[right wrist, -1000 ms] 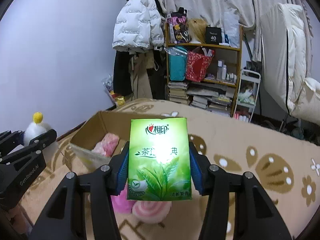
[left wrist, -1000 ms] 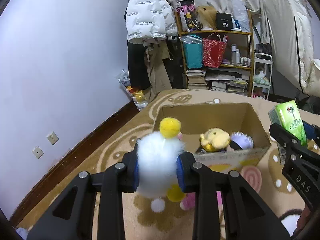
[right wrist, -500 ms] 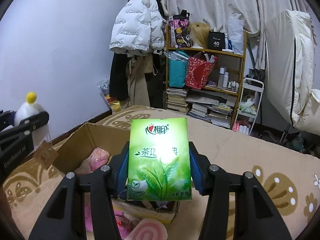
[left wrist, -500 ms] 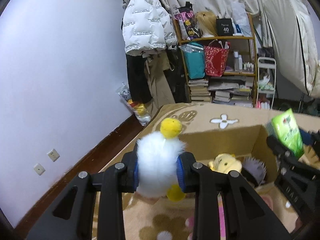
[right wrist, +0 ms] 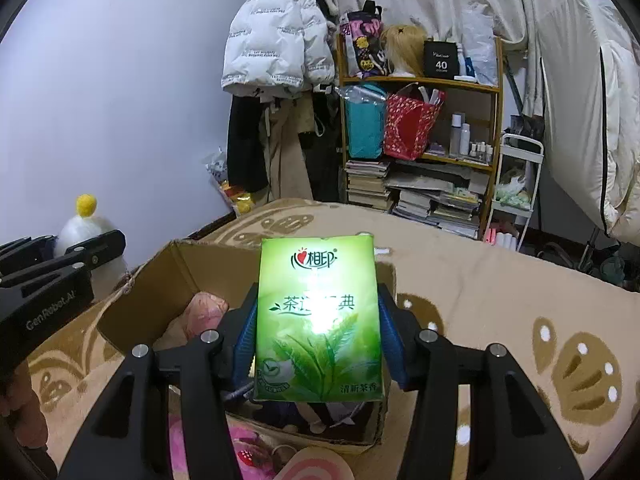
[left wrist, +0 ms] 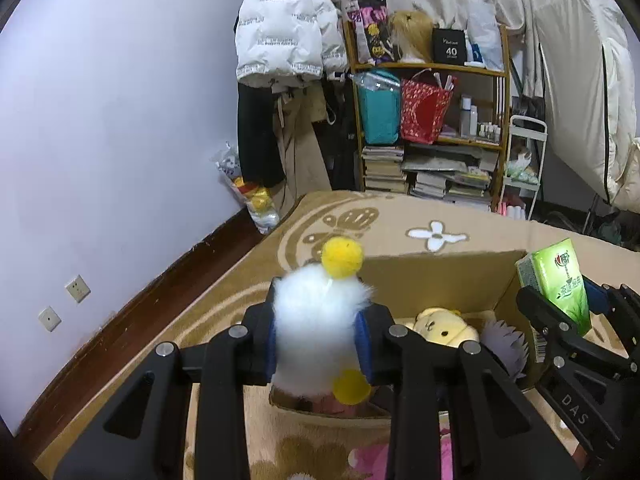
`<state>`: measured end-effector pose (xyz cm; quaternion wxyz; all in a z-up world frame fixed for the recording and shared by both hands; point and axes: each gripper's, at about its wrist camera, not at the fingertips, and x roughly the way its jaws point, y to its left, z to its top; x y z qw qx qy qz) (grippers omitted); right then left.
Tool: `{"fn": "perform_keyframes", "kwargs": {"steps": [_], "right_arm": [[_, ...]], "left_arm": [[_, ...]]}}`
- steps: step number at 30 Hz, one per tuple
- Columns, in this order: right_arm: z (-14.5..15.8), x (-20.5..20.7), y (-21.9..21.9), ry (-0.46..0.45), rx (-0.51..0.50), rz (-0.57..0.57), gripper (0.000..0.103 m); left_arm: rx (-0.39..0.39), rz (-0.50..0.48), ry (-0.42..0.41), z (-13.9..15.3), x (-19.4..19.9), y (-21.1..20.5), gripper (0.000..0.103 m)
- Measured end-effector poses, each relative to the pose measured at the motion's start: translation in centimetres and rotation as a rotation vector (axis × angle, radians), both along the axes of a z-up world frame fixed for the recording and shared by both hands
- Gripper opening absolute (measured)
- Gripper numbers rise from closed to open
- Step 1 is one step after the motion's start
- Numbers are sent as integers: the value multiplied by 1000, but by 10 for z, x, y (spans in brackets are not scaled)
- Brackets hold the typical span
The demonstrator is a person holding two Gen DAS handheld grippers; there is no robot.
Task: Organize soft objects
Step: 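Carry the white chick and green tissue pack over the box and open both grippers, then withdraw both grippers from the box toward the pink bear and swirl cushion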
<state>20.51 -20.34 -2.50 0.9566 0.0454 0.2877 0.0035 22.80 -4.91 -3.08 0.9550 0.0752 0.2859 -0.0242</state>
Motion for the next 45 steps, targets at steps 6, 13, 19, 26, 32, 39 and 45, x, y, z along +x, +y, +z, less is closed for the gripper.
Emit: {"fn": "perform_keyframes", "kwargs": {"steps": [6, 13, 19, 26, 32, 39, 45], "right_arm": [[-5, -2, 3, 15, 0, 11, 57], [2, -11, -4, -3, 25, 11, 80], [12, -17, -12, -1, 70, 0, 96], [30, -35, -18, -32, 70, -14, 103], [40, -49, -21, -37, 61, -26, 103], [47, -65, -24, -38, 61, -30, 103], [43, -83, -24, -21, 64, -25, 103]], "left_arm": [[-22, 23, 17, -7, 1, 2, 58], [-33, 34, 17, -6, -4, 6, 80], [-36, 33, 30, -5, -9, 10, 93], [-47, 37, -10, 13, -25, 14, 99], [-55, 50, -29, 27, -46, 22, 101], [-42, 42, -12, 33, -69, 24, 101], [-45, 36, 9, 31, -89, 27, 101]]}}
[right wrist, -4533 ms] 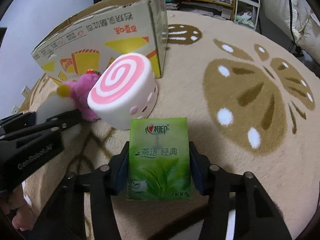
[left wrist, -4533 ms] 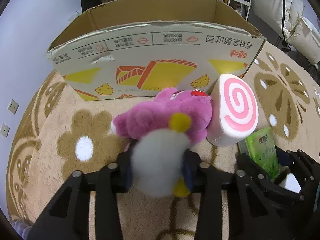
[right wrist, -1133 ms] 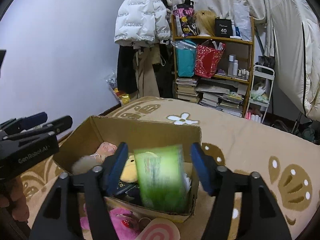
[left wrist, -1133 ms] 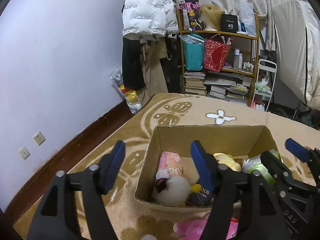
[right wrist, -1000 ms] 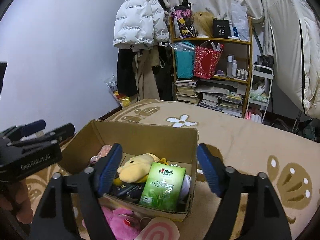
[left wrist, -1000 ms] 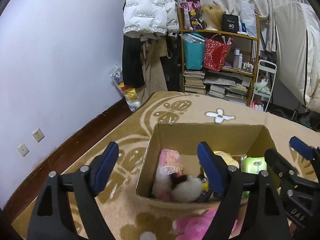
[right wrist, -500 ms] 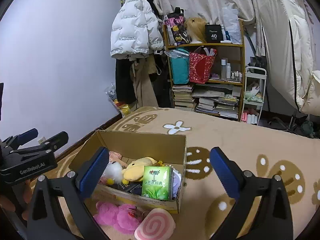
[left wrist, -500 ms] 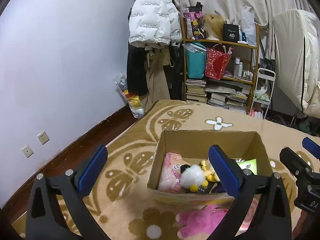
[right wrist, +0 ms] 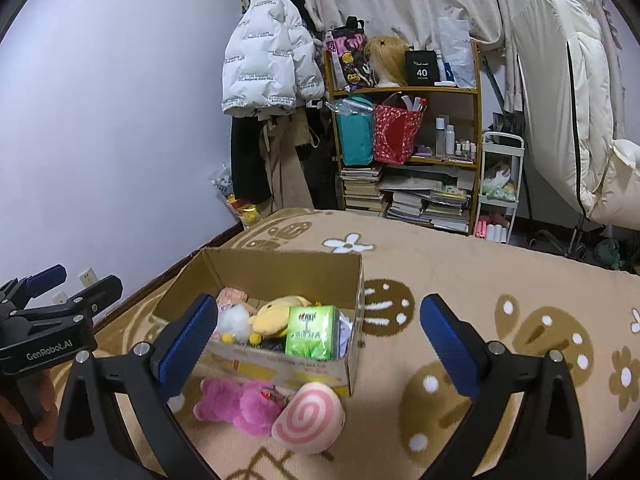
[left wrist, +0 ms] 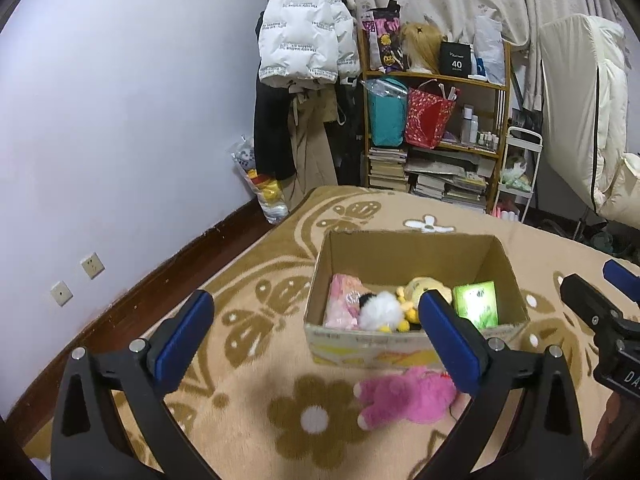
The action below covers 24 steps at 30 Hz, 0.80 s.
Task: Organize soft objects
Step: 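Withdraw both grippers from the box toward the pink bear and swirl cushion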
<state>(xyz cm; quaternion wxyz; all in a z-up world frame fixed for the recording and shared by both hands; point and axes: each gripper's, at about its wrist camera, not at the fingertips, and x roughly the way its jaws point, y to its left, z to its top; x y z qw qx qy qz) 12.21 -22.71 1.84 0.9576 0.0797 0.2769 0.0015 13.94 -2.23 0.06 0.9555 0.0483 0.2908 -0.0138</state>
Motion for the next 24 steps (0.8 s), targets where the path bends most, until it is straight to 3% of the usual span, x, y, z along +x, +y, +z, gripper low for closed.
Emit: {"fn": "perform_keyframes", "kwargs": {"steps": [10, 24], "right_arm": [[-26, -12, 6, 56, 14, 3, 103], [-65, -7, 4, 134, 67, 1, 103]], "left_arm": [[-12, -2, 57, -19, -9, 1, 101], [-18, -25, 156, -55, 10, -8, 101]]}}
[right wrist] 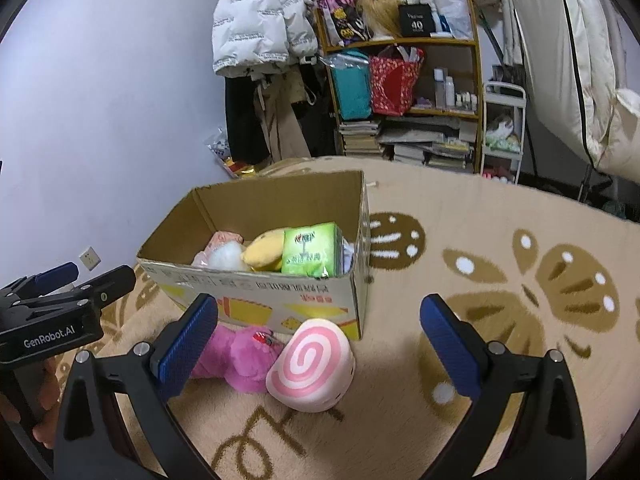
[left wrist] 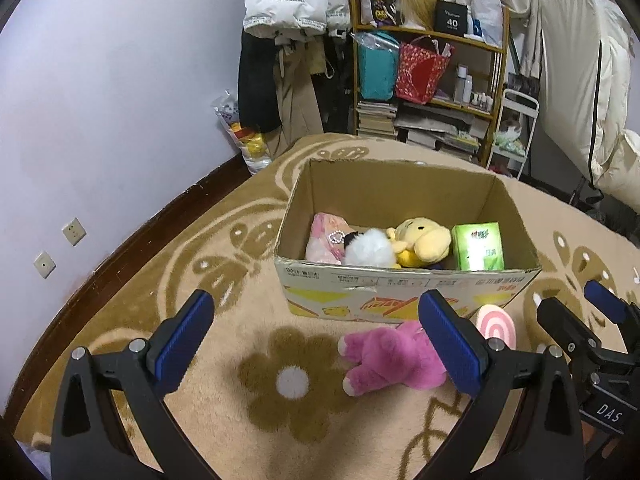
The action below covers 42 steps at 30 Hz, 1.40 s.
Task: Organize soft objects
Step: 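Withdraw both grippers from the box toward the pink bear and swirl cushion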
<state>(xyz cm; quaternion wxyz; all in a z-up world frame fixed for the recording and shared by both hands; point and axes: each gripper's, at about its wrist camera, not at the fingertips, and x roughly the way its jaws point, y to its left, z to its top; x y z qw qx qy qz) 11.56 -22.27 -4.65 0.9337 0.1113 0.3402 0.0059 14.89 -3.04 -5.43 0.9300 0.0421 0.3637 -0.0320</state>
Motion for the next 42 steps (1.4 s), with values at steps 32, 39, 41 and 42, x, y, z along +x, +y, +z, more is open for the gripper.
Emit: {"fn": "perform_keyframes", "kwargs": {"steps": [32, 39, 41, 42], "right_arm": [[-57, 26, 5, 124, 32, 5, 103], [-64, 30, 9, 145, 16, 15, 103], [-66, 30, 11, 149, 13, 18, 103], [-67, 31, 11, 151, 12, 18, 103]], "left_arm": [[14, -56, 149, -55, 37, -20, 101], [25, -42, 164, -63, 41, -18, 101], [27, -39, 168, -64, 42, -18, 101], [29, -40, 171, -65, 42, -19, 101]]}}
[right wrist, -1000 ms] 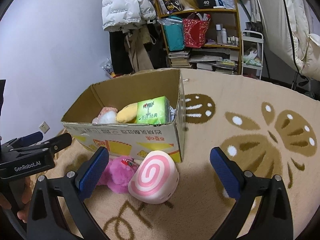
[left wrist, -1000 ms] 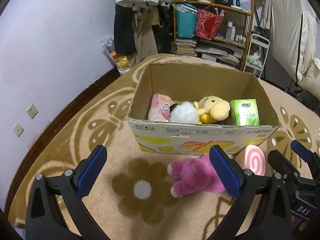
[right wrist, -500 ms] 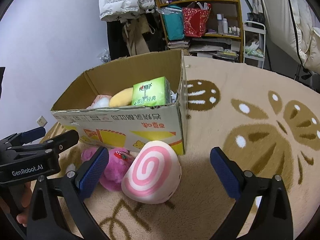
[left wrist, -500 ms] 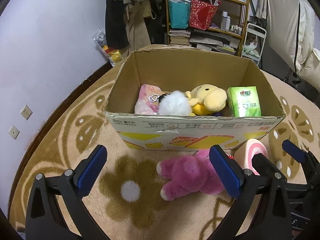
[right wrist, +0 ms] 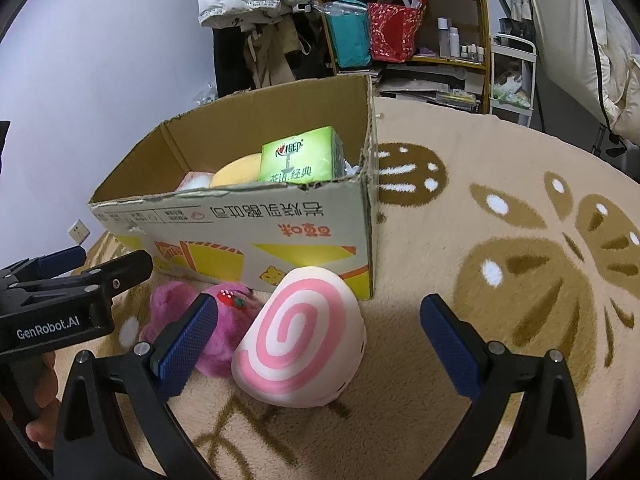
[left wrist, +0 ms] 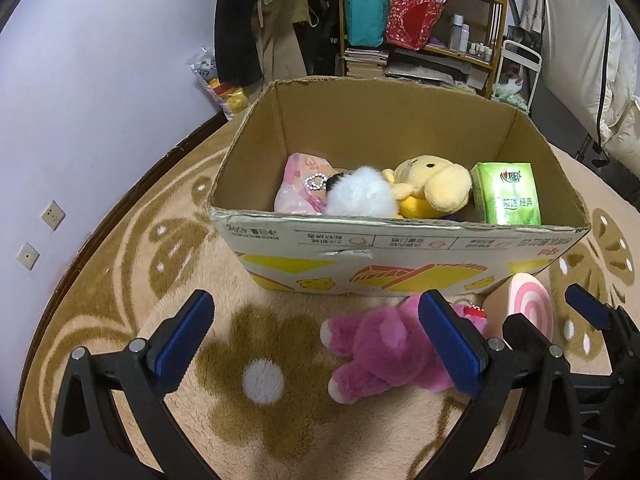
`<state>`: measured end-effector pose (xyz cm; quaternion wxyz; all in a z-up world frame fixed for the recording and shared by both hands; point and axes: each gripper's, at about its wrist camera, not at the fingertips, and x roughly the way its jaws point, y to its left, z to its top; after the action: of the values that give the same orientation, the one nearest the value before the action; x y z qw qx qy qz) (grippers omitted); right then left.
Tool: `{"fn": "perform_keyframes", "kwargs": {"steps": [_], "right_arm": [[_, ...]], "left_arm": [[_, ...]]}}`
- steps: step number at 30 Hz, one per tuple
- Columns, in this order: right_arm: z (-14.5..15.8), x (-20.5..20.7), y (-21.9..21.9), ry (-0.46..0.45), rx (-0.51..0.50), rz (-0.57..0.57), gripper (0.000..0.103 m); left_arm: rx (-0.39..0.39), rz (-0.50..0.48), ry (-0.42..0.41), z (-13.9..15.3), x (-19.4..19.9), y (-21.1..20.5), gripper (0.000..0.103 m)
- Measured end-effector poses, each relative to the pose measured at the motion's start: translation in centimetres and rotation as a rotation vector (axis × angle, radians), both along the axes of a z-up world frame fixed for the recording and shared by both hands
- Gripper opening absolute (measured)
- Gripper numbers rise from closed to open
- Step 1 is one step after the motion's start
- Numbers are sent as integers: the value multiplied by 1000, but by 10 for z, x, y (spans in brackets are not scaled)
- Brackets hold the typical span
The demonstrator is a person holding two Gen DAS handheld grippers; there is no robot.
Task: Organize soft objects
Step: 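Withdraw both grippers from the box toward the pink bear and swirl cushion, then close the right gripper on the pink-swirl cushion while the left gripper grasps the pink bear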
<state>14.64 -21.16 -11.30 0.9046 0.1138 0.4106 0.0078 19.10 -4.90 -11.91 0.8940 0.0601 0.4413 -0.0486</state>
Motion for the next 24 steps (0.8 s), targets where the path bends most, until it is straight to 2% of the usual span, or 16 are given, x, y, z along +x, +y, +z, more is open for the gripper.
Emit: {"fn": "perform_keyframes", "kwargs": {"steps": [18, 24], "right_arm": [[-27, 10, 1, 73, -7, 8, 103], [-30, 10, -4, 85, 47, 6, 101]], "left_arm": [[-22, 26, 60, -17, 13, 6, 101], [-34, 22, 73, -21, 15, 6, 101]]}}
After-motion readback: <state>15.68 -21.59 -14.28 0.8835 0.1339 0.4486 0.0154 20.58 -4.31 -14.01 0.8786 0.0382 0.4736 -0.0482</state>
